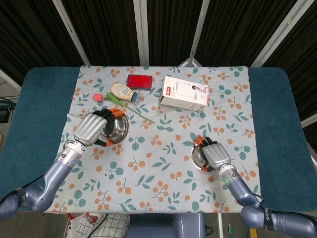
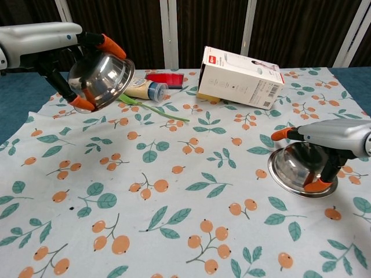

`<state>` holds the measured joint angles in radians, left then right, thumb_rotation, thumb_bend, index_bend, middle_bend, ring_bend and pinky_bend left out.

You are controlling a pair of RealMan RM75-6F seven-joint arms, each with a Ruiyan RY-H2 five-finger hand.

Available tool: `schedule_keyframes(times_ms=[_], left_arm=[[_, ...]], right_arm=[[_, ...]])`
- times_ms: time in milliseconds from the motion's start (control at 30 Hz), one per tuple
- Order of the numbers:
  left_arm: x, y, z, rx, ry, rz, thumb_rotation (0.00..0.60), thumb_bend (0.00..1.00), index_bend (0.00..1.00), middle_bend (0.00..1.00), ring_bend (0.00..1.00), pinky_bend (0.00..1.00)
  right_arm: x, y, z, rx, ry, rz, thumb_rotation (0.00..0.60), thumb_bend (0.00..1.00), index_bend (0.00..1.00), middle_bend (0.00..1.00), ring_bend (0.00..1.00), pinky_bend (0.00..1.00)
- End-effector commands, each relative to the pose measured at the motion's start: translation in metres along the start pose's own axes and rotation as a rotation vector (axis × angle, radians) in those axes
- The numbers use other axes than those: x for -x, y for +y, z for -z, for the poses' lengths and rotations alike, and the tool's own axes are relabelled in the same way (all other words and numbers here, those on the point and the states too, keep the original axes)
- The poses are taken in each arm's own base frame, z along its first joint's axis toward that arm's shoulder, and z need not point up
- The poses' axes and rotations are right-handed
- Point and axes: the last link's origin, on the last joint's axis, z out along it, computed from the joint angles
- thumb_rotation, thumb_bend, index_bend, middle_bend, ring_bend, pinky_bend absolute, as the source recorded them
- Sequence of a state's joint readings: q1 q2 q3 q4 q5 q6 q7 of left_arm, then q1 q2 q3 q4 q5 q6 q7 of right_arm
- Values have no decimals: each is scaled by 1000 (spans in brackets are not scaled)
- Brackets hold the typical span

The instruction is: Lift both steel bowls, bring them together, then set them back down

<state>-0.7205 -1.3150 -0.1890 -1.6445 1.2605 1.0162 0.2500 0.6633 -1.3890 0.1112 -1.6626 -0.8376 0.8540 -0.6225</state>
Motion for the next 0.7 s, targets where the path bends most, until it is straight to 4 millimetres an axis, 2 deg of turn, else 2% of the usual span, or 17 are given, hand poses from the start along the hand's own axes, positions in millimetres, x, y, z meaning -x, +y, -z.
schedule_keyframes(times_ms=[33, 700], left_arm=[[0, 0, 0, -1, 0, 0, 600, 393, 454, 678, 538, 692], [3, 4, 0, 5, -5, -6, 600, 392, 454, 679, 538, 692]], right_arm=[[0, 1, 1, 10, -7, 14, 600, 270, 0, 2, 90, 444], [0, 7, 18, 30, 21, 58, 600, 269, 0, 0, 59, 321]])
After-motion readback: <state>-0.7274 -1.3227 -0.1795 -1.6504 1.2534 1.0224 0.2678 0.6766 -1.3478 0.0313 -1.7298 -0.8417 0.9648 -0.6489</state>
